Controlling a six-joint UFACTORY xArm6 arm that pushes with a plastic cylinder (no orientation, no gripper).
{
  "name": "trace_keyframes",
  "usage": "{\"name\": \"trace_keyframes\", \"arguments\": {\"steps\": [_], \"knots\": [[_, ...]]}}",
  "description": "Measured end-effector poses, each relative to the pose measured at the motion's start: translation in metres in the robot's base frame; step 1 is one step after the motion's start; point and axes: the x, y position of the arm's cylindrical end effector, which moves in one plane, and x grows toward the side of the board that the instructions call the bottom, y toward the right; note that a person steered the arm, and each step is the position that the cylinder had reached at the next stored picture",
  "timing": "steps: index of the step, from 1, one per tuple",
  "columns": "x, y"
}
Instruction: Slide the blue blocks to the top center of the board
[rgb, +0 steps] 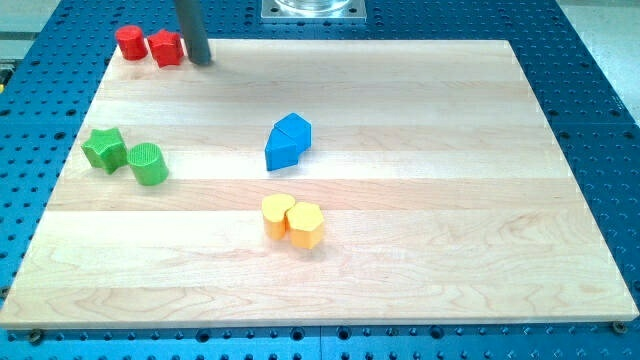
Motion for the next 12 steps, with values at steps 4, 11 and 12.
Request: {"name": "trace_keyframes", "arguments": {"steps": [4, 11, 12], "knots": [[0.025, 0.069], [0.215, 0.052], [0.226, 0.094]]}}
